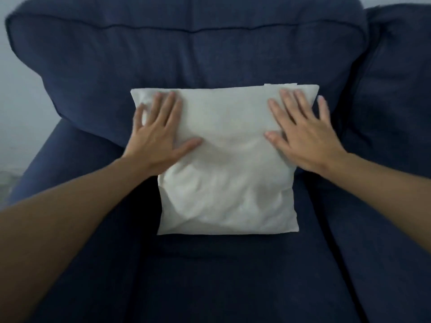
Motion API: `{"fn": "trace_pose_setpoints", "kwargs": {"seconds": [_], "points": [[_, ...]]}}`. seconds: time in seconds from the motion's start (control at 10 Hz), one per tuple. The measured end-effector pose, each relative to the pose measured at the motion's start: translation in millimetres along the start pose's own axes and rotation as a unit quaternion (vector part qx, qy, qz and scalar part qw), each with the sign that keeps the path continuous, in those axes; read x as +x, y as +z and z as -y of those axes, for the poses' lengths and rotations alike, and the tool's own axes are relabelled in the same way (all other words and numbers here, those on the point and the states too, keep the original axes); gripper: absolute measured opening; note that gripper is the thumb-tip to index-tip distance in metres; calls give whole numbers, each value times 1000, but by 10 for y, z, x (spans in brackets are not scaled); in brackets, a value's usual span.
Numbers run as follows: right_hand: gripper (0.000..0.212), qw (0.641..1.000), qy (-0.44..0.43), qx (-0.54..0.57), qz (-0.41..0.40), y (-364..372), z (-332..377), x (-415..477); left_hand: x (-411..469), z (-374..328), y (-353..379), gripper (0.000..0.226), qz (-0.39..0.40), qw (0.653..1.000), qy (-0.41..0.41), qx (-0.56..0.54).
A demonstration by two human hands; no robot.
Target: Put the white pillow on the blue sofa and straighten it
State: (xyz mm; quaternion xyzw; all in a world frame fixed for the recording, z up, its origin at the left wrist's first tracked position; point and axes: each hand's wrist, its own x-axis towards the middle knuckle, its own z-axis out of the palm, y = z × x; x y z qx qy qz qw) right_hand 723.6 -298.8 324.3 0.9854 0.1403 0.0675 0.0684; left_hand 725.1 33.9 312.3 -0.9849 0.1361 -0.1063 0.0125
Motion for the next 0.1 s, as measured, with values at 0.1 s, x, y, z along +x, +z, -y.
{"fn": "trace_pose_setpoints", "kwargs": {"seconds": [0.1], "points": [[79, 989, 137, 35, 43, -43, -483, -225, -169, 349, -81, 97, 8, 984, -173, -49]]}}
